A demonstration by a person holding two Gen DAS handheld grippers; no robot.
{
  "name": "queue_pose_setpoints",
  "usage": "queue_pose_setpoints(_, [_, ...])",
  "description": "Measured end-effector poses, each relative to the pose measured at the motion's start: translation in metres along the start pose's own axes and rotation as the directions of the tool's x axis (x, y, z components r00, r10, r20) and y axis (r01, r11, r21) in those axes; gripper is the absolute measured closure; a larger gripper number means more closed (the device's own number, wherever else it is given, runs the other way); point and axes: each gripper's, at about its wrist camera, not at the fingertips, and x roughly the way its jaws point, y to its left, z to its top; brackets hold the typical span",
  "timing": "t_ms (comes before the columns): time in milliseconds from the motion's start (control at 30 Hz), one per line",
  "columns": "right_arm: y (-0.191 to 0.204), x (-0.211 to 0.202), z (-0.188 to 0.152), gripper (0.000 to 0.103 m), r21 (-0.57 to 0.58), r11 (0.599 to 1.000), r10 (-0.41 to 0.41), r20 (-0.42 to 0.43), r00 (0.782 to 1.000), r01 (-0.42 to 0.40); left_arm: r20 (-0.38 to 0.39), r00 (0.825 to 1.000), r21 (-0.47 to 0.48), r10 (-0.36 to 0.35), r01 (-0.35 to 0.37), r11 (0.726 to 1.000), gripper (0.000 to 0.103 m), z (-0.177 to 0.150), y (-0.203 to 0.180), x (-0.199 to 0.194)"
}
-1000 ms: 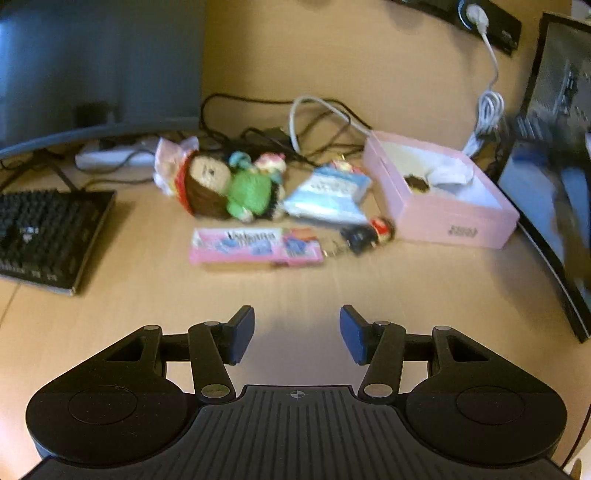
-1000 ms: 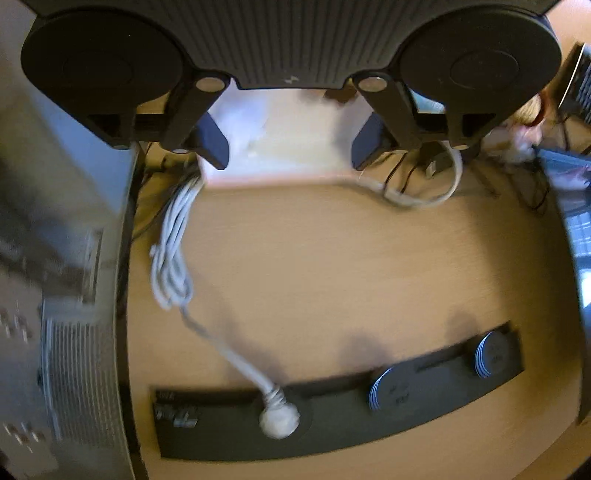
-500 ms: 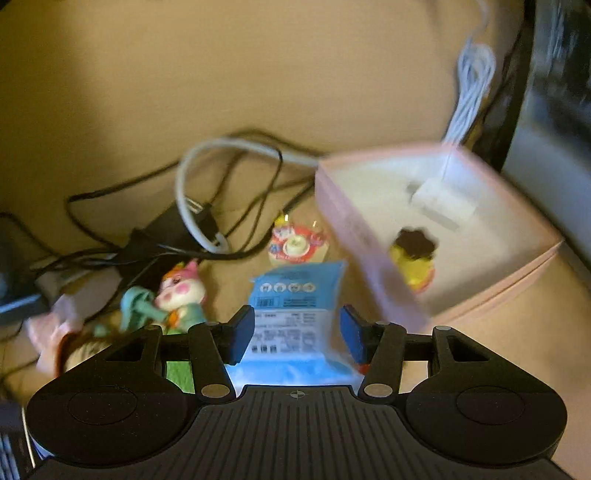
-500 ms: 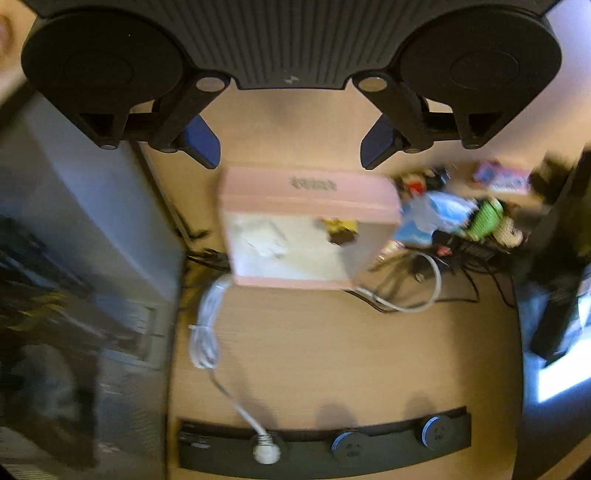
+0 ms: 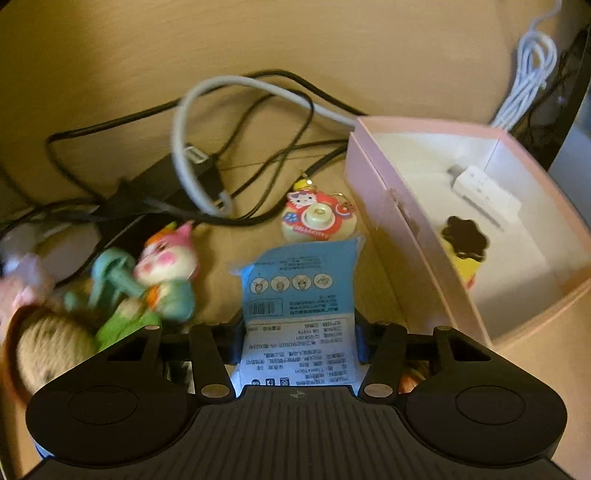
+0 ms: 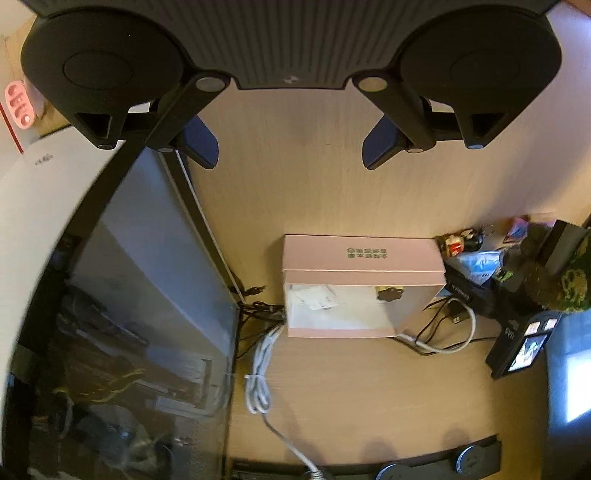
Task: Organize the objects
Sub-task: 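Reach the right tool to the black-and-red figure keychain and grasp it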
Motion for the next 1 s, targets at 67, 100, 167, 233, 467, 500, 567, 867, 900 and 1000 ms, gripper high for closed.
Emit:
queue_pose_setpoints(67, [0.005, 0.006, 0.002, 0.015, -0.018, 0.999, 0.03, -0.009, 1.0, -0.03, 0.038, 0.998, -0.05, -0.045, 0.047, 0.998, 0.047, -0.015, 0.007, -0.026])
queue_pose_setpoints(100, [0.008, 0.009, 0.004, 0.015, -0.025, 0.999, 0.046, -0.013, 0.999, -0.046, 0.061, 0.996, -0.08, -0.069, 0.074, 0.994, 0.047, -0.024, 0.012, -0.042])
queue_pose_setpoints(167, [0.017, 0.018, 0.009, 0.015, -0.04, 0.995, 0.085, -0.023, 0.996, -0.086, 0.099, 0.989, -0.135, -0.107, 0.119, 0.984, 0.047, -0.046, 0.023, -0.076])
queue_pose_setpoints(233, [0.031, 0.029, 0.016, 0.015, -0.063, 0.987, 0.145, -0.032, 0.989, -0.147, 0.124, 0.985, -0.185, -0.117, 0.139, 0.973, 0.047, -0.072, 0.033, -0.109])
queue_pose_setpoints(467, [0.109, 0.063, 0.045, 0.019, -0.223, 0.927, 0.31, 0.005, 0.951, -0.301, 0.079, 0.997, -0.345, -0.018, 0.044, 0.938, 0.047, -0.16, 0.061, -0.176])
queue_pose_setpoints(500, [0.127, 0.069, 0.049, 0.023, -0.276, 0.91, 0.327, 0.018, 0.945, -0.31, 0.073, 0.997, -0.367, 0.006, 0.021, 0.93, 0.047, -0.17, 0.065, -0.184])
queue_pose_setpoints(567, [0.156, 0.081, 0.056, 0.047, -0.358, 0.883, 0.334, 0.027, 0.942, -0.303, 0.067, 0.997, -0.407, 0.043, -0.012, 0.914, 0.047, -0.186, 0.074, -0.197])
queue_pose_setpoints(867, [0.223, 0.148, 0.073, 0.063, -0.395, 0.876, 0.276, -0.057, 0.96, -0.275, 0.047, 0.995, -0.412, 0.086, -0.059, 0.909, 0.047, -0.212, 0.096, -0.227])
queue_pose_setpoints(900, [0.218, 0.145, 0.07, 0.063, -0.371, 0.88, 0.287, -0.08, 0.955, -0.296, 0.044, 0.996, -0.414, 0.08, -0.054, 0.908, 0.047, -0.212, 0.098, -0.225])
queue_pose_setpoints(1000, [0.203, 0.119, 0.049, 0.063, -0.379, 0.873, 0.295, -0.095, 0.951, -0.308, 0.038, 0.998, -0.414, 0.046, -0.026, 0.91, 0.047, -0.207, 0.096, -0.214])
